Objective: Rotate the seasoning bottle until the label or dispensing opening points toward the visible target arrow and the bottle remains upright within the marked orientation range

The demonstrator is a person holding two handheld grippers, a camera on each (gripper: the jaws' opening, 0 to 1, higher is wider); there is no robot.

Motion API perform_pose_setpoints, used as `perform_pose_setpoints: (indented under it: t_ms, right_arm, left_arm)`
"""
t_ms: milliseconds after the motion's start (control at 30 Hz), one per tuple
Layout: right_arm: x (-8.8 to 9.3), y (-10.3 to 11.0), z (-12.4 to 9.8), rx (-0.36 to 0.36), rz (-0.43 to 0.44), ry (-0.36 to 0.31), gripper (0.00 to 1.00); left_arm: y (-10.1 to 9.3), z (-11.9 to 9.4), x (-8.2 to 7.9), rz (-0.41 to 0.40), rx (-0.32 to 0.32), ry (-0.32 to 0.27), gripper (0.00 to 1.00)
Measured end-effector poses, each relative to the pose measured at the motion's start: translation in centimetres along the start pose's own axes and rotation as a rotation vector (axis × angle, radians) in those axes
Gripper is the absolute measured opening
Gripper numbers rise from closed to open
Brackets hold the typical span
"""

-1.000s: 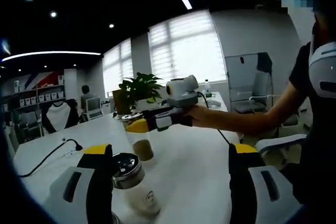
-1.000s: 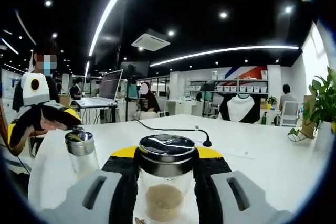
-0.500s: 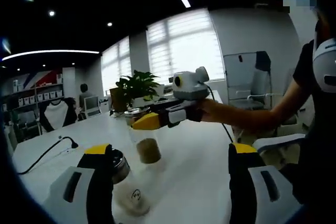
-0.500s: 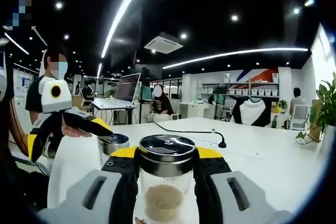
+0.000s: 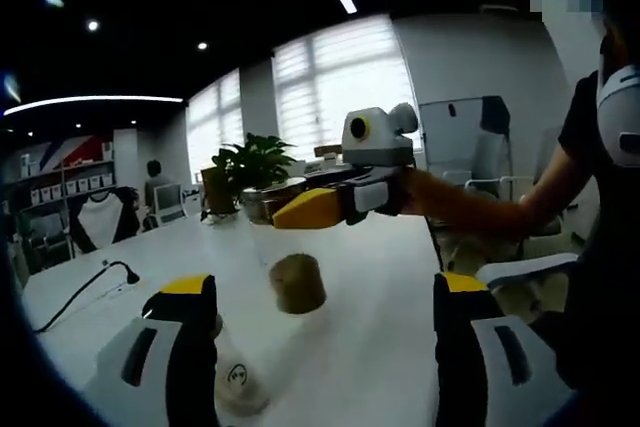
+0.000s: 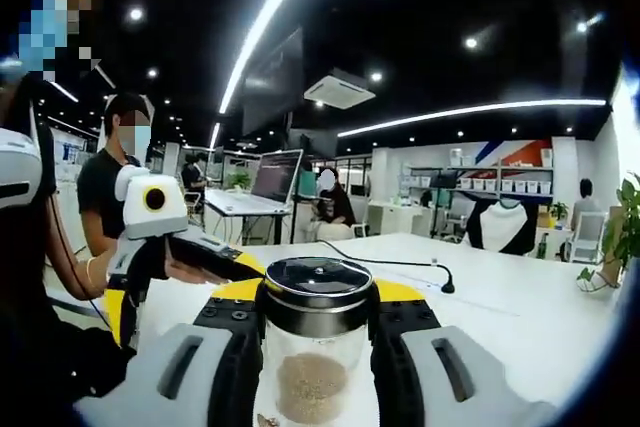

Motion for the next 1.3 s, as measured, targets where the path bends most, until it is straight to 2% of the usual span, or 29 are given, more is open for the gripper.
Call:
perform_pose_setpoints:
  t_ms: [300, 567, 767, 900, 967, 1300]
  right_arm:
    - [-0.9, 2.7, -1.1, -0.076, 0.024, -0.025, 0.38]
    - [-1.2, 4.6, -1.4, -0.126, 0.033, -0.032, 0.38]
    - [-1.2, 5.5, -1.6, -0.144, 0.019, -0.033, 0.38]
    - [-1.4, 6.1, -1.7, -0.167, 0.026, -0.042, 0.38]
    - [-1.5, 6.2, -1.7, -0.182, 0.032, -0.045, 0.38]
    - [-1.7, 6.8, -2.1, -0.241, 0.032, -0.051, 0.38]
  left_arm:
    - [-1.1, 0.6, 0.0, 0.034, 0.041, 0.015, 0.88]
    - [-1.3, 1.3, 0.1, 0.032, 0.062, 0.009, 0.84]
    - [-1.6, 1.8, -0.1, 0.044, 0.091, 0.009, 0.8]
    - [-1.9, 2.1, -0.5, 0.038, 0.13, -0.033, 0.77]
    - [-1.8, 2.2, -0.5, 0.043, 0.134, -0.031, 0.75]
    - [-1.7, 2.8, 0.2, 0.041, 0.154, -0.007, 0.73]
Point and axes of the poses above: the point that each gripper's makers call its tool centre point, and the gripper's own axes: z roughly forward along the fingers, y roughly to its left, x roughly out of its underside, the point moved 4 cm from there along -z, roughly backward along the fingers, and after that the axes turned 15 degrees about x, right-handed, at the moved point
